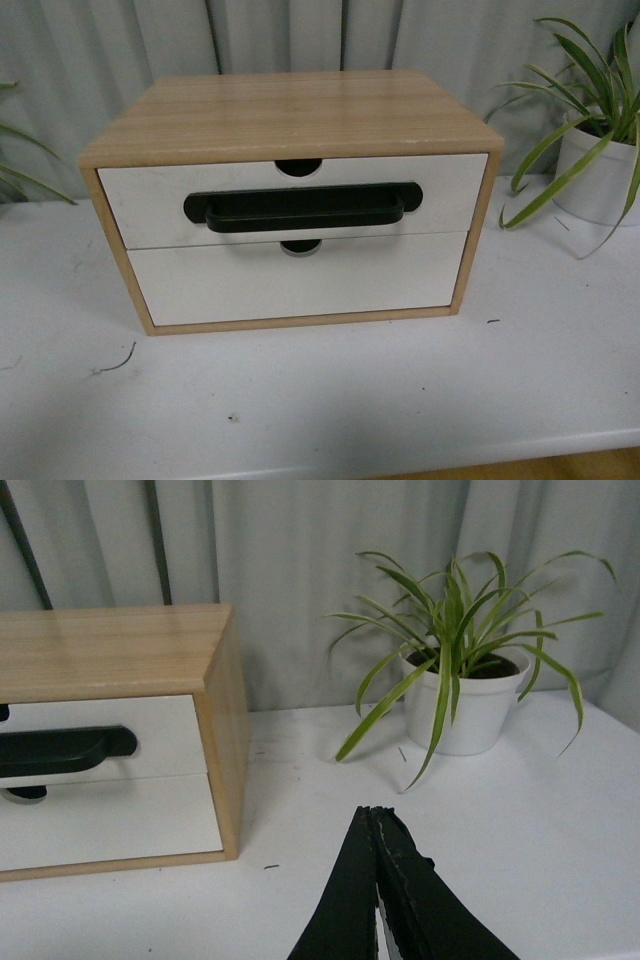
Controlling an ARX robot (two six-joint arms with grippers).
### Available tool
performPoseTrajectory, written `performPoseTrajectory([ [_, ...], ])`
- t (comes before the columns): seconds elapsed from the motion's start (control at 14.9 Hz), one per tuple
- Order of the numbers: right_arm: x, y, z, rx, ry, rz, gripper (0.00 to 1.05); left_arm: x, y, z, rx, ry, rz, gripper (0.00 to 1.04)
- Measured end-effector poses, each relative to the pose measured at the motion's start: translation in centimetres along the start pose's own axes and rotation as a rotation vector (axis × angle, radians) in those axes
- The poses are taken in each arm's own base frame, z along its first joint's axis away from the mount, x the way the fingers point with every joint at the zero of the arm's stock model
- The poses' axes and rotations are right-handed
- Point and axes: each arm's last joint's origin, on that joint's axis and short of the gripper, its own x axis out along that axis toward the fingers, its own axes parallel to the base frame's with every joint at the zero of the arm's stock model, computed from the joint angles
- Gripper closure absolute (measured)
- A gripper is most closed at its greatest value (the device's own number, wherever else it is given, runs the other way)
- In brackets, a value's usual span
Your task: Close drawer sideways
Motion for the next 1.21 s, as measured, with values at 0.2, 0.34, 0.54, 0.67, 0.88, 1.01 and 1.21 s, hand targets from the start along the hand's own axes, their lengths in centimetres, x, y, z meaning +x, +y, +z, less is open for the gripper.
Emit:
performPoseTrajectory([
  [0.2, -0.7, -1.3, 0.1, 0.002, 0.002, -0.02, 1.03, -0.6, 0.0, -0.4, 0.005, 0.012, 0.0, 1.03],
  [0.34, -1.1, -1.2, 0.1, 0.002, -0.003, 0.002, 1.03, -0.9, 0.0, -0.4, 0.006, 0.014, 0.0, 1.03],
  [0.54, -1.5, -1.2, 0.2, 0.003, -0.007, 0.002, 1.03, -1.3, 0.0, -0.4, 0.008, 0.013, 0.0, 1.03],
  [0.67, -1.8, -1.2, 0.1, 0.003, -0.003, 0.002, 1.03, -1.5, 0.0, -0.5, 0.008, 0.017, 0.0, 1.03],
  [0.88, -2.1, -1.2, 0.0, 0.003, 0.004, 0.002, 1.03, -2.6, 0.0, -0.5, 0.008, 0.006, -0.001, 1.03],
  [1.01, -3.2, -1.2, 0.0, 0.003, -0.013, 0.002, 1.03, -2.6, 0.0, -0.8, 0.008, 0.032, 0.0, 1.03],
  [1.21, -3.2, -1.2, -0.2, 0.003, 0.003, 0.002, 1.03, -2.6, 0.0, -0.8, 0.008, 0.028, 0.0, 1.03],
])
